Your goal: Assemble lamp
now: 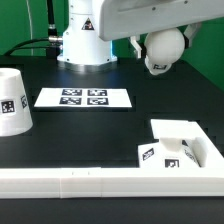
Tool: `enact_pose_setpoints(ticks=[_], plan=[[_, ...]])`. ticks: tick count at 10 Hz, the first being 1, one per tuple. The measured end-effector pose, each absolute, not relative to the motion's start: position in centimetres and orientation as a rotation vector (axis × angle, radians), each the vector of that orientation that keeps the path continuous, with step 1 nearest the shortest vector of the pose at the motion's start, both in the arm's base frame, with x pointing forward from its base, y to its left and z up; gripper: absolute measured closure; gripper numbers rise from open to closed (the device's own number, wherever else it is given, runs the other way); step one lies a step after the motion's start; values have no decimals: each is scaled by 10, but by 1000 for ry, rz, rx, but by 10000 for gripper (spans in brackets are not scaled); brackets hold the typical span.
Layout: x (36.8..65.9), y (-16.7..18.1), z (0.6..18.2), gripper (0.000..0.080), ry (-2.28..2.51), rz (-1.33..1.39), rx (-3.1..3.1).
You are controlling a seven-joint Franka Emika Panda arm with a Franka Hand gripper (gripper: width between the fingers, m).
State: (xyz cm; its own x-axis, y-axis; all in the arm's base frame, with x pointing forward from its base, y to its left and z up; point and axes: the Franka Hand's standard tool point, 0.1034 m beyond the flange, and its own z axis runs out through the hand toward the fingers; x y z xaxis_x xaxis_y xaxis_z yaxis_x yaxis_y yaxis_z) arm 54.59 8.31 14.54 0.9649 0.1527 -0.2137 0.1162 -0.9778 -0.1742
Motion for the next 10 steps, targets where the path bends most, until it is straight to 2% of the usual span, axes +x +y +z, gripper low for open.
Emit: enact_pose_setpoints(ticks=[2,5,10], plan=[[543,78,143,222,-188,177,-2988],[555,71,142,222,-167,-135,-3021],[585,81,166,222,-252,-655,-2998]])
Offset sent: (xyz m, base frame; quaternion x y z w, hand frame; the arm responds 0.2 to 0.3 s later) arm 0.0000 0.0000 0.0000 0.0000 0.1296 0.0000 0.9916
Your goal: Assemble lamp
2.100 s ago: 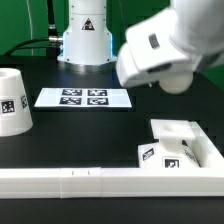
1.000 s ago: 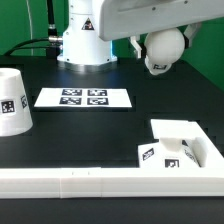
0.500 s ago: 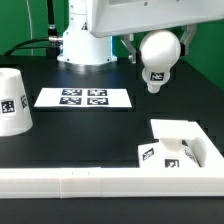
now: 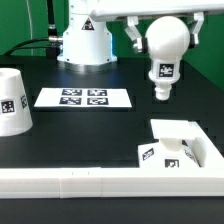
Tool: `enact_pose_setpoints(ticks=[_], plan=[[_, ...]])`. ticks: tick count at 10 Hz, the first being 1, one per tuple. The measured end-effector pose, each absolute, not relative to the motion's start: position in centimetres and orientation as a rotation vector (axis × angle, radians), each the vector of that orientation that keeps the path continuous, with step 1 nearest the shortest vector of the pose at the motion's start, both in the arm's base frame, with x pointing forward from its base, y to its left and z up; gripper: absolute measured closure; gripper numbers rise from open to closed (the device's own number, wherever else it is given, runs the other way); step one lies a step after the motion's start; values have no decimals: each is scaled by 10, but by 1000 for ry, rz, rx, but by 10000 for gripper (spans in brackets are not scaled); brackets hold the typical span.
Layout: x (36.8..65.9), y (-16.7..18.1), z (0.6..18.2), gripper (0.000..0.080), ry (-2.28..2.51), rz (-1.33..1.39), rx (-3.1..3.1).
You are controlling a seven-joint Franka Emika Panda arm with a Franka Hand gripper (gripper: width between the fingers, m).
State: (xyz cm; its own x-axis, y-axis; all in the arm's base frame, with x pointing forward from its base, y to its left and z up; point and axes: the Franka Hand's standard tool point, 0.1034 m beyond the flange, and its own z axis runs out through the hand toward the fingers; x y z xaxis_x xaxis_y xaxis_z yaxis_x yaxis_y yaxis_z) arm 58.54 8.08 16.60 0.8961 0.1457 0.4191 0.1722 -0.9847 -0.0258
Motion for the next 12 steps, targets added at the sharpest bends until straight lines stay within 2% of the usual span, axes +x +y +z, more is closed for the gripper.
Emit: enact_pose_setpoints(ticks=[1,2,4,8,12], plan=[[587,76,165,222,-241,-775,-2981],[582,74,160,222,-238,-770,-2984],[585,73,160,222,-269,-775,-2987],[625,66,159,222,-423,-792,-2991],[623,67,155,222,-424,-779,-2992]])
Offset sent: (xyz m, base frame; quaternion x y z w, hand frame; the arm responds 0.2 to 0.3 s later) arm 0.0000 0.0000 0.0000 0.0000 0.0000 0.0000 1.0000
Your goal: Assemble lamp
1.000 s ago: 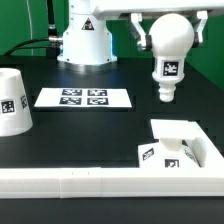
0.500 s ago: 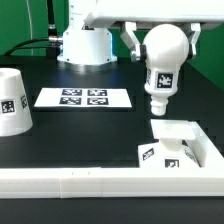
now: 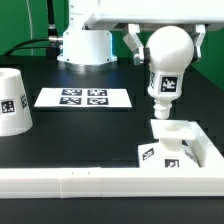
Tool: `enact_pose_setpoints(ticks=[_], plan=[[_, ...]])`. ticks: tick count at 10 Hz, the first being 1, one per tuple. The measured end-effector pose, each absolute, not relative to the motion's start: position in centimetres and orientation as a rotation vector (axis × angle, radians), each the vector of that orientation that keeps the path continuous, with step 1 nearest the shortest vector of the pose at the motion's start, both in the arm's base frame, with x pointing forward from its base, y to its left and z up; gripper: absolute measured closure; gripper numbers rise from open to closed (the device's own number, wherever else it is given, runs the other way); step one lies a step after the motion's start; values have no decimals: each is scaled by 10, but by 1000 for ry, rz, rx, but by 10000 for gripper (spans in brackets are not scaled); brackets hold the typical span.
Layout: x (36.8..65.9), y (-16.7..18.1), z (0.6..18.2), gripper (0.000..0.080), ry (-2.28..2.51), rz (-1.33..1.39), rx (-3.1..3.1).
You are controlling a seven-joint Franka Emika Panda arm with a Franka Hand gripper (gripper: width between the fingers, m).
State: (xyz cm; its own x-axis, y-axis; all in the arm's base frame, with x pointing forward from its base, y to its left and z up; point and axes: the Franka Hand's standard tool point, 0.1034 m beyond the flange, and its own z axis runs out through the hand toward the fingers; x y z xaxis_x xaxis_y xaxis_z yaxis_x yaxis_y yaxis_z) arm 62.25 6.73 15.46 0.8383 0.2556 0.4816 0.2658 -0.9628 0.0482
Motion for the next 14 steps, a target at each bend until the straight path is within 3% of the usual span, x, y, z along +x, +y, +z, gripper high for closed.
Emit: enact_pose_setpoints(ticks=[5,14], plan=[[626,82,138,222,-483,-771,-2983],[625,84,138,222,-488,-804,-2976]])
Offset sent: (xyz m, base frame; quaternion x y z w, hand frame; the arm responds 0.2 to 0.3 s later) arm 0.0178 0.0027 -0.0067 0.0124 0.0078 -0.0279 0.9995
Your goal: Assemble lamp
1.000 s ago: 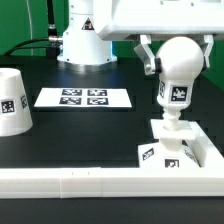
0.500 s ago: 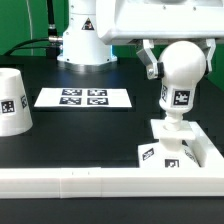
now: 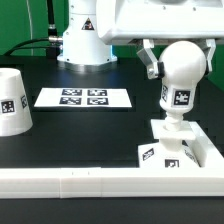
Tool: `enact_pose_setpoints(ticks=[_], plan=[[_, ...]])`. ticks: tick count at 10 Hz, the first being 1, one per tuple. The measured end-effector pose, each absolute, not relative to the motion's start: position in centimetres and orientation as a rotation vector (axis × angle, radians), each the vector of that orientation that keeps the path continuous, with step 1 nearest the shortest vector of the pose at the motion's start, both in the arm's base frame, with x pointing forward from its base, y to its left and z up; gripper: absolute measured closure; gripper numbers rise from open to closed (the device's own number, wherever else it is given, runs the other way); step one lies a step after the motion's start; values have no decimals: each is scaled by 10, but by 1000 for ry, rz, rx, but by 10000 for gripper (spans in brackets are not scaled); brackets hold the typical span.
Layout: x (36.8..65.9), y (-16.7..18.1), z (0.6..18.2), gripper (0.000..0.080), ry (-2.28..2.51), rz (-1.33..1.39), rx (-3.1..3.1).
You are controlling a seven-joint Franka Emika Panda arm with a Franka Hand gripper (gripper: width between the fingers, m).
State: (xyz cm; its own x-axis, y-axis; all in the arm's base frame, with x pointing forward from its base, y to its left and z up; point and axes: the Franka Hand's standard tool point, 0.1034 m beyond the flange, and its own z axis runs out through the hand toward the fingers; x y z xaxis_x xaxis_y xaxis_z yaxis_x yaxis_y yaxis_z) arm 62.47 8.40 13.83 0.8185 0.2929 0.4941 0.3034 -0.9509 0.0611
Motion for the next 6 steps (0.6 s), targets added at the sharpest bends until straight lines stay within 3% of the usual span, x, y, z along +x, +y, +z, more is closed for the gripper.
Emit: enact_pose_setpoints(ticks=[6], plan=[[619,84,135,222,-490,-787,-2980]])
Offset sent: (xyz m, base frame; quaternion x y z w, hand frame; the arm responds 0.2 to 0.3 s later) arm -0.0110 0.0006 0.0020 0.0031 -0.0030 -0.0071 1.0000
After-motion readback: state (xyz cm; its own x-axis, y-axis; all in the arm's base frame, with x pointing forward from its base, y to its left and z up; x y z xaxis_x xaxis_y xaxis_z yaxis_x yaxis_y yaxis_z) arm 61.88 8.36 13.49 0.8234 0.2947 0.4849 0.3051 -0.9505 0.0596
